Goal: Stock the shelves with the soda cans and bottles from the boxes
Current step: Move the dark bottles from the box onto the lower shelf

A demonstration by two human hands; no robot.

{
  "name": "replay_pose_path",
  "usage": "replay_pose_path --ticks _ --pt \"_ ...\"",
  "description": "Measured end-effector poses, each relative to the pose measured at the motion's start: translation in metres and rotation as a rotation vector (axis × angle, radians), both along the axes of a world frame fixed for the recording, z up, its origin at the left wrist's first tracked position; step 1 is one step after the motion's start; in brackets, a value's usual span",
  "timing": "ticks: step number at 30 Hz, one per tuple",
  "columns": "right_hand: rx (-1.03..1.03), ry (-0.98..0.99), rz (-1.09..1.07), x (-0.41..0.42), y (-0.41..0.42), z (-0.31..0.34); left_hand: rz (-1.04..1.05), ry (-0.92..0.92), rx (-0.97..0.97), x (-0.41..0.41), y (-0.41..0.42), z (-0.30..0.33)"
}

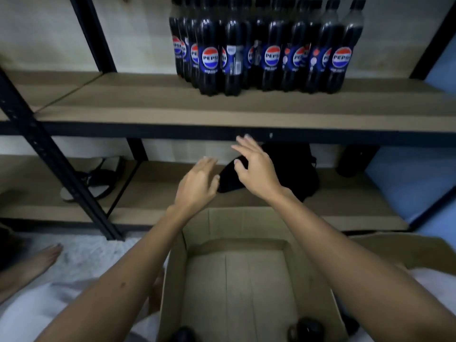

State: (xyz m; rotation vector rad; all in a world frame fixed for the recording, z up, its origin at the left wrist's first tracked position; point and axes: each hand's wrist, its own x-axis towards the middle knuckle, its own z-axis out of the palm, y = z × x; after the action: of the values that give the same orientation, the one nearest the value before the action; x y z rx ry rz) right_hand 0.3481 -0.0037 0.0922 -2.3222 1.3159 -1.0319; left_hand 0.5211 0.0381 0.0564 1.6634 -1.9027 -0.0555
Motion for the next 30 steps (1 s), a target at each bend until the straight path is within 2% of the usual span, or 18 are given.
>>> replay_pose_path --ticks 4,9,14,18,20,23,26,30 --pt "0.248 0.002 0.021 -0.014 0.043 -0.058 -0.065 0.001 0.294 -0.005 0.05 -0.058" --pt "0.552 0.193 0.009 -0.032 0.099 -0.134 -0.05 -0.007 0.778 -0.011 0.103 -0.114" --pt "0.818 0.597 -0.003 -0.063 0.138 -0.196 -0.098 -0.174 1.132 -0.007 0.152 -0.147" --pt "0.998 1.045 0.055 -0.095 0.169 -0.22 -0.108 -0.22 1.426 -0.003 0.181 -0.165" --pt "1.056 1.219 0.088 -0.104 0.172 -0.225 -0.116 -0.237 1.46 -0.004 0.184 -0.164" --pt "1.041 1.317 0.08 -0.111 0.174 -0.226 -0.108 -0.3 1.428 -0.006 0.185 -0.168" --pt "1.019 1.288 0.039 -0.114 0.174 -0.227 -0.059 -0.291 1.319 -0.006 0.185 -0.173" --pt "0.929 1.113 -0.039 -0.11 0.173 -0.224 0.111 -0.114 1.089 -0.002 0.181 -0.175"
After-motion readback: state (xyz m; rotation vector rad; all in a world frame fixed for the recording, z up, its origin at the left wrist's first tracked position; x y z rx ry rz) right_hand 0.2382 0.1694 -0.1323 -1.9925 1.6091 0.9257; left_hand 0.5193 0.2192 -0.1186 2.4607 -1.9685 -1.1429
